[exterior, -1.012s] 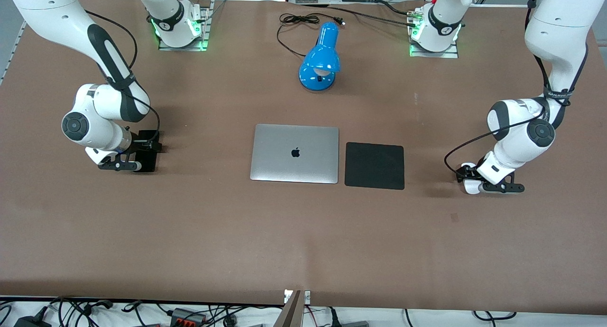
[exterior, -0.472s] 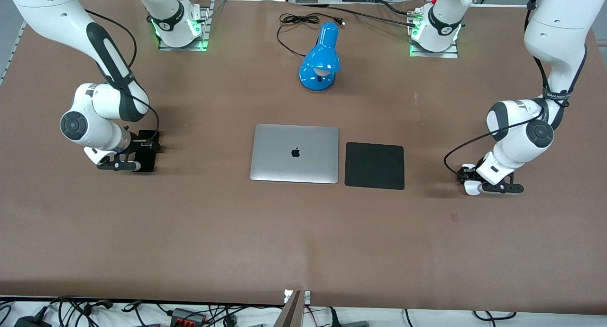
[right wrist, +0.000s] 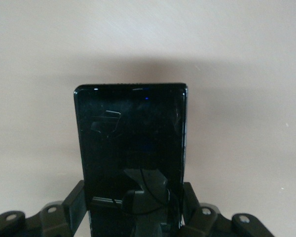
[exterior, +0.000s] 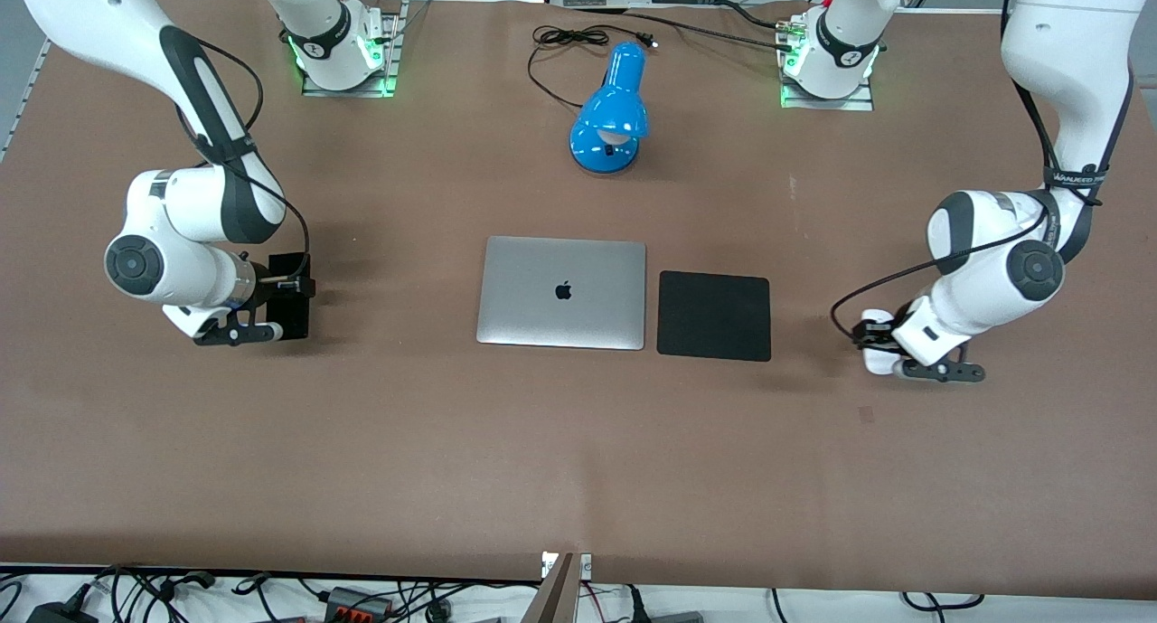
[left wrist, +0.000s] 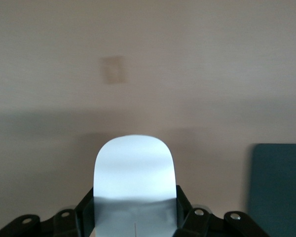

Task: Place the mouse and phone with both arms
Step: 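Carry the phone beside the laptop while the left gripper carries the mouse onto the pad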

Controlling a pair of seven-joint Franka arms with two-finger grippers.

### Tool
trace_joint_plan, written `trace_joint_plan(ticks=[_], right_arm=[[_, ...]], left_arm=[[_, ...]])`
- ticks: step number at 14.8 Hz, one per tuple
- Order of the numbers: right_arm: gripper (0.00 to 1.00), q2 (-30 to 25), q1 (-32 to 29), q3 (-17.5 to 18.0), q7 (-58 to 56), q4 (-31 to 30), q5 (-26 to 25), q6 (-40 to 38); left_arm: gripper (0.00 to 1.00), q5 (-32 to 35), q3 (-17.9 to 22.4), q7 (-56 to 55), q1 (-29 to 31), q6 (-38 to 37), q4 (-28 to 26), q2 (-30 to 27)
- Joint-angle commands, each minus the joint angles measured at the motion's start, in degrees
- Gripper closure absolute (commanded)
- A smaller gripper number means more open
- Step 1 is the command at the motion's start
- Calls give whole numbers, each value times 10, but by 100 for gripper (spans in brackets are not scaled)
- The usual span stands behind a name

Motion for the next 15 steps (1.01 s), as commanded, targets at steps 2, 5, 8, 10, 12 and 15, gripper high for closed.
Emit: trace_joint_plan(ticks=[2, 5, 8, 10, 12, 15], right_arm=[[79, 21, 48, 15, 102, 29, 15, -13], [79, 46, 98, 16, 203, 52, 16, -12], [79, 68, 142, 16, 279, 68, 17, -2], [78, 87, 167, 16, 332, 71, 17, 26], [78, 100, 183, 16, 374, 71, 19, 44], [78, 114, 196, 16, 384, 68, 40, 55]], left_arm=[[71, 9, -65, -155, -30, -21, 5, 1], [71, 12, -60, -236, -102, -20, 14, 17], [71, 77, -61, -260, -145, -14, 13, 53], [71, 138, -61, -297, -159, -9, 14, 67], [71, 178, -61, -315, -159, 6, 13, 73], [71, 179, -61, -315, -158, 35, 10, 89]])
